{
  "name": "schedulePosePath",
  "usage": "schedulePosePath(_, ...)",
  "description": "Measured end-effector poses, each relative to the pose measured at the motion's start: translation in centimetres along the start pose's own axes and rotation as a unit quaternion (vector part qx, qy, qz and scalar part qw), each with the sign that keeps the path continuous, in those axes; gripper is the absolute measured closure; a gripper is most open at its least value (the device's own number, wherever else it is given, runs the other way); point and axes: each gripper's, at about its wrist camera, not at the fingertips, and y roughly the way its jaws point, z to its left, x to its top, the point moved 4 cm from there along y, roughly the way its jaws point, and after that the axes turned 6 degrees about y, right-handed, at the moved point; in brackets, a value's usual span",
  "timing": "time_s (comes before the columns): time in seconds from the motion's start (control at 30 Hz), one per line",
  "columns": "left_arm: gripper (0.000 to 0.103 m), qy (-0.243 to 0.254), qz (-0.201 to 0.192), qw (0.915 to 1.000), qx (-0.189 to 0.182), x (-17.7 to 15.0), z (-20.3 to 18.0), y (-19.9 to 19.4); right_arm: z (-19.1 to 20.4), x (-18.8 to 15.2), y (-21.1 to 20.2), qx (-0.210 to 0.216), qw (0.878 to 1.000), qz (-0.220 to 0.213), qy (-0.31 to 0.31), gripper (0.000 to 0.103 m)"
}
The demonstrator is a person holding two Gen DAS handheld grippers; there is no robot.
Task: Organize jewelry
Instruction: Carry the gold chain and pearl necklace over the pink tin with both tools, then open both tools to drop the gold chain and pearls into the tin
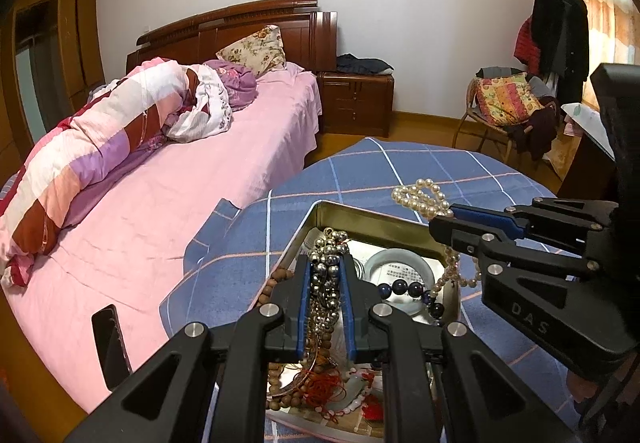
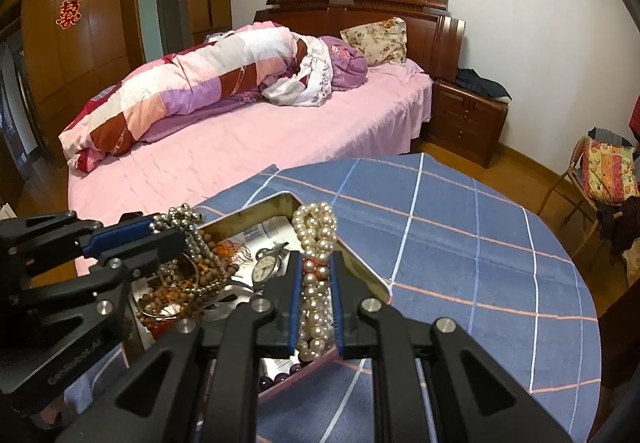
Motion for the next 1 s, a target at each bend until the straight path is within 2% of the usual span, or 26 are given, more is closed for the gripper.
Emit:
schedulePosePath(0.43, 0.089, 0.012, 0.012, 0.9999, 0.002, -0.2, -0.2, 1.5, -0.2, -0.2, 2.3, -0.006, 1.000, 0.020, 0.003, 0.087)
schedulePosePath(0.63, 0.089, -0.002, 0.020, 0.9998, -0.001, -0.6, 0.2, 1.9, -0.6, -0.8, 3.1, -0.010, 0.999, 0.031, 0.012, 0.086)
schedulePosePath(0.73, 0.087, -0.008, 0.023, 0.9997, -0.006, -0.7, 0.3, 1.8, -1.1, -1.0, 2.9, -0.014, 0.999, 0.031, 0.018, 0.078)
schedulePosePath(0.77, 0.079, -0.010, 0.021, 0.9997, -0.006, -0.7, 0.3, 1.6, -1.3, -1.0, 2.7, -0.012, 0.999, 0.029, 0.022, 0.065)
schedulePosePath(0.8, 0.062, -0.013, 0.019, 0.9997, -0.002, -0.6, 0.4, 1.4, -1.4, -1.1, 2.4, -0.010, 0.999, 0.025, 0.026, 0.052)
schedulePosePath(0.83, 0.051, -0.016, 0.015, 0.9997, 0.005, -0.6, 0.5, 1.1, -1.5, -1.2, 2.2, -0.012, 0.999, 0.020, 0.028, 0.049)
schedulePosePath(0.87, 0.033, -0.019, 0.009, 0.9997, 0.010, -0.5, 0.6, 0.9, -1.6, -1.3, 1.9, -0.015, 0.999, 0.017, 0.028, 0.048)
schedulePosePath(0.9, 0.030, -0.022, -0.001, 0.9996, 0.015, -0.5, 0.7, 0.4, -1.6, -1.4, 1.7, -0.014, 0.999, 0.017, 0.028, 0.048)
schedulePosePath(1.0, 0.030, -0.025, -0.002, 0.9996, 0.010, -0.6, 0.7, -0.1, -1.7, -1.6, 1.0, -0.016, 0.999, 0.014, 0.031, 0.048)
